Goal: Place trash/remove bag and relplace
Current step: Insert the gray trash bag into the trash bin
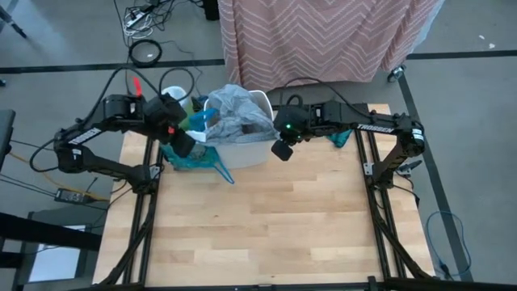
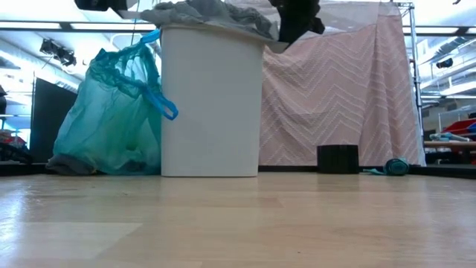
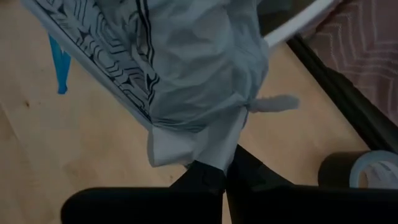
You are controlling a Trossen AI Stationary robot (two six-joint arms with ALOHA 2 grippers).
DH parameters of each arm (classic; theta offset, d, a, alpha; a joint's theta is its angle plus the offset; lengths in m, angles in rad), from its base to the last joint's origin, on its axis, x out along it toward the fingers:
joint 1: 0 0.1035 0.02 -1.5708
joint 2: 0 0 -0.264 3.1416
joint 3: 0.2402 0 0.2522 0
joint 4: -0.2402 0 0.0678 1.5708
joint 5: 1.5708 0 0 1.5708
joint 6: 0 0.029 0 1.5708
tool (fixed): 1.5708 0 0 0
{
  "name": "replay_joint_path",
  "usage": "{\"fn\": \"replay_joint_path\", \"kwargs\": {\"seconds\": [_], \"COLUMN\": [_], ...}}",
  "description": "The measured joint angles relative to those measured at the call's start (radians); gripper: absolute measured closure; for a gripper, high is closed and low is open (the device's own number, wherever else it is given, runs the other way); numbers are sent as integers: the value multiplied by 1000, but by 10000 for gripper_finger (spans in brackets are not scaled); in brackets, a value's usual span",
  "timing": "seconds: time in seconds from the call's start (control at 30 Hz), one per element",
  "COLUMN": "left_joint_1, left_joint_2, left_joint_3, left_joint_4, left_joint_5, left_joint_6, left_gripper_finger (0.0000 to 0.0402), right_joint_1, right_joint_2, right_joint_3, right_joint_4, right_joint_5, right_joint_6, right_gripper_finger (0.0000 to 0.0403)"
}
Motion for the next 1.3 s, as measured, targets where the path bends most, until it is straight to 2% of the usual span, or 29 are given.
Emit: {"fn": "replay_joint_path", "kwargs": {"seconds": [0.17,0.47,0.6,0.73,1.0,1.17,1.3], "left_joint_1": [-2,-1,0,0,0,0,0], "left_joint_2": [-1,-1,-1,-1,0,0,0], "left_joint_3": [-38,-62,-62,-62,-62,-62,-62], "left_joint_4": [4,14,14,12,30,51,87], "left_joint_5": [-47,-266,-281,-288,-369,-369,-368], "left_joint_6": [15,70,68,70,87,87,90], "left_gripper_finger": [394,394,394,394,394,394,394], "right_joint_1": [-11,-43,-44,-44,-57,-68,-75], "right_joint_2": [0,0,0,-13,-106,-186,-216], "right_joint_3": [0,0,0,0,0,0,0], "right_joint_4": [18,23,18,8,12,116,296], "right_joint_5": [0,0,-7,-79,-92,-91,-87], "right_joint_6": [-25,26,26,18,-22,-30,-115], "right_gripper_finger": [403,386,362,345,342,341,342]}}
